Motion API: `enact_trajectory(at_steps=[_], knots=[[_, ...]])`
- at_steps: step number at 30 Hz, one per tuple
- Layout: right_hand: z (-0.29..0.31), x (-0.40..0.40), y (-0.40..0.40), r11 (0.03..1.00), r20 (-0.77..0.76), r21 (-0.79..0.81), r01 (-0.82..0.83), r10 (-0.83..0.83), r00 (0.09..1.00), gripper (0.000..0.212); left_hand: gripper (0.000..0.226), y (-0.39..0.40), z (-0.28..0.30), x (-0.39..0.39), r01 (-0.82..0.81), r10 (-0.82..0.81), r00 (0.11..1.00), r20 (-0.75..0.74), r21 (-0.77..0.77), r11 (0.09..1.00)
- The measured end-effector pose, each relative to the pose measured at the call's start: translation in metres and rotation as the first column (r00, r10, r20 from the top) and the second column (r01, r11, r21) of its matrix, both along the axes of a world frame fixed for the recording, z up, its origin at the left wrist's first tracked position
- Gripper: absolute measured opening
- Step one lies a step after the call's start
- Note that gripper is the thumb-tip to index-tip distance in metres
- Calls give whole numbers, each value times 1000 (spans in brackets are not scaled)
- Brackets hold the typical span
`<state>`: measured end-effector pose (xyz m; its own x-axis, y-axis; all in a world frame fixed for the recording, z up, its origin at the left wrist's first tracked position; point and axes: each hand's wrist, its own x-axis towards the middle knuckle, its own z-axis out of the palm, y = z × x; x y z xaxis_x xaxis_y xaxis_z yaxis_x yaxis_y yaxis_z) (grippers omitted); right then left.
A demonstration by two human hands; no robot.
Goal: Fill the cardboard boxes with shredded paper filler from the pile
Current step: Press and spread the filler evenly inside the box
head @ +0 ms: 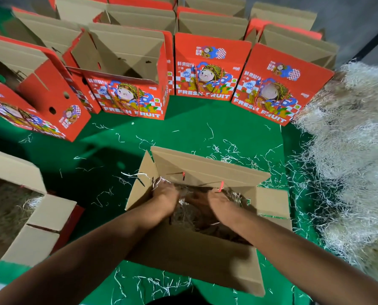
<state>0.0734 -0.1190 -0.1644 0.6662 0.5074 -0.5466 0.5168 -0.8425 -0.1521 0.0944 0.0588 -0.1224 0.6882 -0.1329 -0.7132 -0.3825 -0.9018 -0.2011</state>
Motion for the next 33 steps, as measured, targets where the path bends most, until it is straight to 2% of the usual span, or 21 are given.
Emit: enact_trajectory(at_steps=[2,4,5,7,8,9,11,14,19,22,25,27,29,30,32,33], knots=[[0,-2,-9,995,-41,58,76,-74,996,37,30,-8,12,0,78,-76,994,80,-25,997],[12,-4,-12,999,0,21,-26,26,1000,18,25,-14,20,-2,144,-125,976,176,-97,985],[16,-6,-12,996,49,52,-79,76,996,16,25,-14,17,-4,146,-111,975,191,-181,973],[20,-8,-7,993,149,87,-78,65,987,20,24,-7,5,-9,14,21,997,75,-447,895],[18,-9,0,993,119,102,-60,47,992,18,23,1,1,-12,-103,98,994,-37,-536,838],[16,-9,8,995,69,85,-61,55,996,19,23,6,-3,-13,-186,143,982,-121,-555,811],[20,-3,23,999,-26,21,-49,49,998,26,26,8,-9,-10,-259,176,962,-207,-502,825],[23,5,32,1000,-90,7,-16,17,996,33,42,-3,-11,-3,-222,121,958,-259,-408,886],[23,-5,37,991,8,-115,-66,67,998,44,50,-6,-12,-1,-120,60,977,-206,-293,949],[24,-5,34,990,-47,-124,-68,62,997,49,59,-5,-8,-1,-79,34,979,-203,-219,973],[26,-7,30,980,-60,-186,-65,55,997,55,72,-6,-9,-7,-171,135,973,-185,-198,965],[27,-11,23,974,-133,-226,-24,-7,991,61,84,-4,-9,-12,-342,299,932,-204,-221,913],[39,-14,10,959,-173,-279,-45,-4,985,47,88,0,-5,-13,-407,354,904,-240,-226,885],[45,-16,2,964,-140,-263,-32,-5,990,37,88,1,-2,-14,-406,348,901,-258,-218,888],[57,-24,-9,987,-85,-142,74,-87,993,24,78,-2,9,-16,-310,259,933,-248,-196,930],[65,-24,-9,985,-61,-150,85,-95,994,20,65,-5,15,-17,-221,180,960,-216,-180,958]])
